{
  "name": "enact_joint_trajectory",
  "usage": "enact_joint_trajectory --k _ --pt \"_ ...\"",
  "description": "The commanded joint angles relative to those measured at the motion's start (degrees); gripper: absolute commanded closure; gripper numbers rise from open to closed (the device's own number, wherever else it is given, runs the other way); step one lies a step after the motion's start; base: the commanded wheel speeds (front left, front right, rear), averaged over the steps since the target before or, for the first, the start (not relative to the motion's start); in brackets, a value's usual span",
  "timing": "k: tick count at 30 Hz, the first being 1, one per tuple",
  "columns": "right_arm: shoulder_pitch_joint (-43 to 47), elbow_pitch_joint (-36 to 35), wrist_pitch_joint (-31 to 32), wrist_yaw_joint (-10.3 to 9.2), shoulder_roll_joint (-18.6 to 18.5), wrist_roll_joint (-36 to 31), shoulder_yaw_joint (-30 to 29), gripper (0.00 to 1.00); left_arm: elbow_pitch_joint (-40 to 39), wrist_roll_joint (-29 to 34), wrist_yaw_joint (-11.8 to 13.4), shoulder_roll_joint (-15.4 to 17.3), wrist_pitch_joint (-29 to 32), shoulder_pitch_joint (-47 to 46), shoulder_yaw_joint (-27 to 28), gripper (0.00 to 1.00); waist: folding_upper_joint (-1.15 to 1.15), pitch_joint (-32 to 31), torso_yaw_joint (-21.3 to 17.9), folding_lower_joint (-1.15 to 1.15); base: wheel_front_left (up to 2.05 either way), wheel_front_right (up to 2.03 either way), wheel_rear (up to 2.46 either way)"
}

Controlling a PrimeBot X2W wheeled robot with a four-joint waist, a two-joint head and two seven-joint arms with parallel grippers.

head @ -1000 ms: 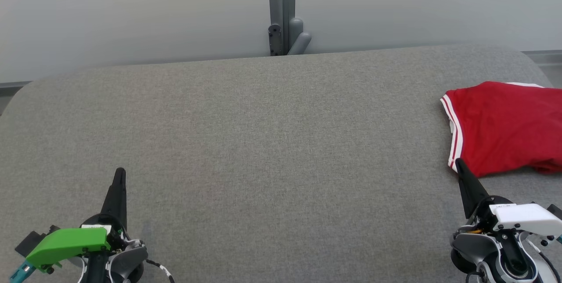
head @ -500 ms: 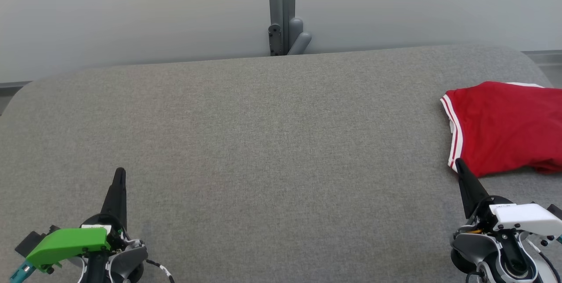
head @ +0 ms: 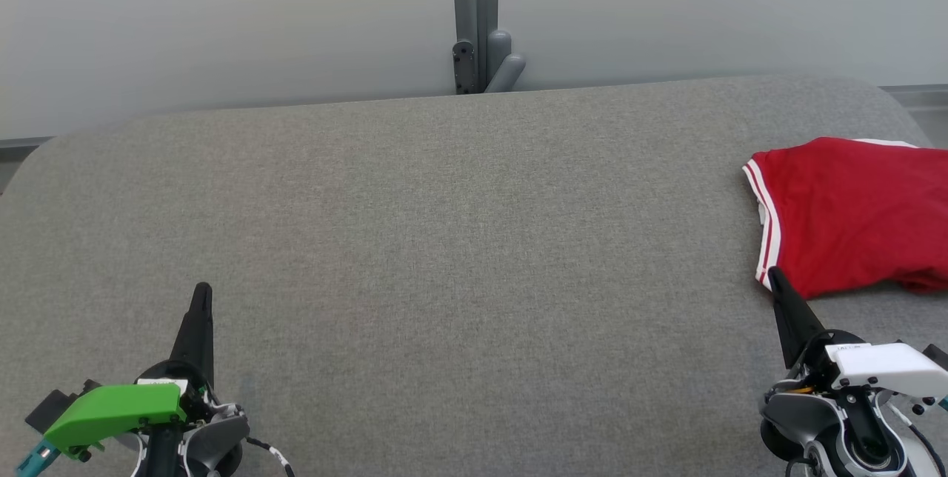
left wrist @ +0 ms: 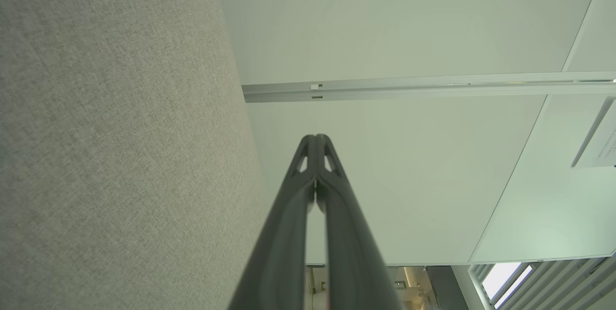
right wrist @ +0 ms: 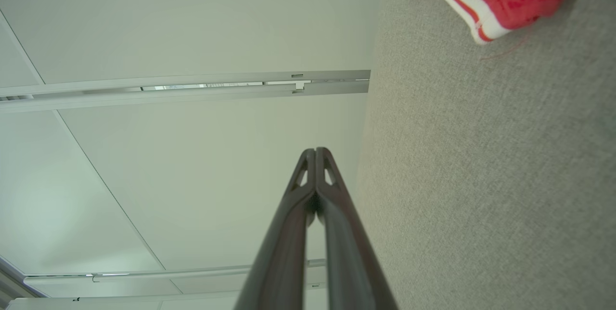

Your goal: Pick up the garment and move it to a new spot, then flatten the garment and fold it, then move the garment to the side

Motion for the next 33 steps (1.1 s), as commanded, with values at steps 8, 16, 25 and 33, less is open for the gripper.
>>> enact_joint_trajectory --k 8,16,25,33 --pt "-0.53 -0.23 0.07 0.02 -0.27 0.33 -0.11 1.0 -0.17 0.35 -0.19 0.07 0.21 -0.71 0.19 1.0 0.64 0.0 0.0 0.0 0.0 0.0 0.0" --pt "-0.53 -0.23 0.07 0.02 -0.27 0.33 -0.11 1.0 -0.17 0.36 -0.19 0.06 0.22 -0.71 0.2 1.0 0.64 0.0 0.0 0.0 0.0 0.0 0.0" --pt "-0.53 -0.24 0.06 0.02 -0.27 0.34 -0.11 1.0 -0.17 0.38 -0.19 0.06 0.23 -0.71 0.22 1.0 0.64 0.0 0.0 0.0 0.0 0.0 0.0" --pt "-0.53 -0.24 0.06 0.02 -0.27 0.34 -0.11 1.0 -0.18 0.39 -0.19 0.05 0.24 -0.71 0.22 1.0 0.64 0.0 0.0 0.0 0.0 0.0 0.0"
